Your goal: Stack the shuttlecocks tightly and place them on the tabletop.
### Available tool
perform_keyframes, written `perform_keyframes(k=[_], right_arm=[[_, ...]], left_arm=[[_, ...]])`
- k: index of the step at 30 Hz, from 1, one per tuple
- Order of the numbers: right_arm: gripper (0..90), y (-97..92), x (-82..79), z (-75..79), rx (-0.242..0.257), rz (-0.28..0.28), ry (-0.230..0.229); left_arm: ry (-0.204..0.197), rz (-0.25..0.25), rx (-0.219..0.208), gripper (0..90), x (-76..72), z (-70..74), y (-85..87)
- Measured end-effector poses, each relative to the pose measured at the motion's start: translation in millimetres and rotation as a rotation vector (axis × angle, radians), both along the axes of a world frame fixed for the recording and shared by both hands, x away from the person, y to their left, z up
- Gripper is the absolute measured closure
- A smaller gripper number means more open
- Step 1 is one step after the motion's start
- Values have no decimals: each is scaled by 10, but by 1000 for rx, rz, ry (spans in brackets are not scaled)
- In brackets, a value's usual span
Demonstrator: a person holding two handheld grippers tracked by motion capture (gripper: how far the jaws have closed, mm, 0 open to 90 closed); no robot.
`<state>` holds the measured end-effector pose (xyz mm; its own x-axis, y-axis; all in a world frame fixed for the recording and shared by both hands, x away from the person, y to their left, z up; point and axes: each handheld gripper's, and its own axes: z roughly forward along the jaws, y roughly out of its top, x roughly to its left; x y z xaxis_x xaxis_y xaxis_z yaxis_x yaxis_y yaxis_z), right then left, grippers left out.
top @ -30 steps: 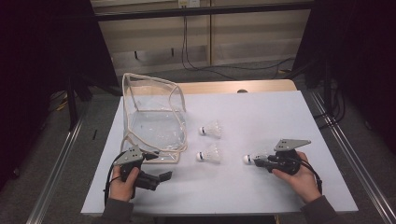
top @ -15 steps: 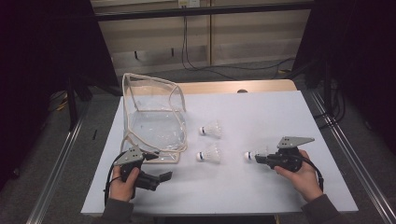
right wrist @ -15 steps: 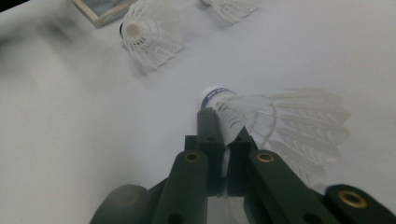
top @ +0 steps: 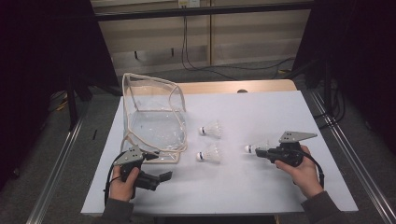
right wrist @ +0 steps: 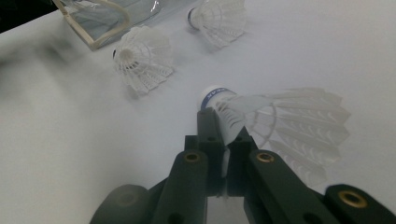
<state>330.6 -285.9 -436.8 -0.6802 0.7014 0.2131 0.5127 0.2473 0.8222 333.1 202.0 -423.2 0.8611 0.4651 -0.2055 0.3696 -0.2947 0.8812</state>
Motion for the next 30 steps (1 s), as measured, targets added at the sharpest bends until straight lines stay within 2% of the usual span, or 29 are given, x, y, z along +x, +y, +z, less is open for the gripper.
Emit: perform_keyframes(k=[8, 30], right_arm=[[887, 40, 55, 24, -5, 5, -6], [887, 41, 190, 80, 12, 0, -12]], left_arm=[[-5, -2, 14, 32, -1, 0, -3], [-5, -1, 10, 32, -3, -5, -14]])
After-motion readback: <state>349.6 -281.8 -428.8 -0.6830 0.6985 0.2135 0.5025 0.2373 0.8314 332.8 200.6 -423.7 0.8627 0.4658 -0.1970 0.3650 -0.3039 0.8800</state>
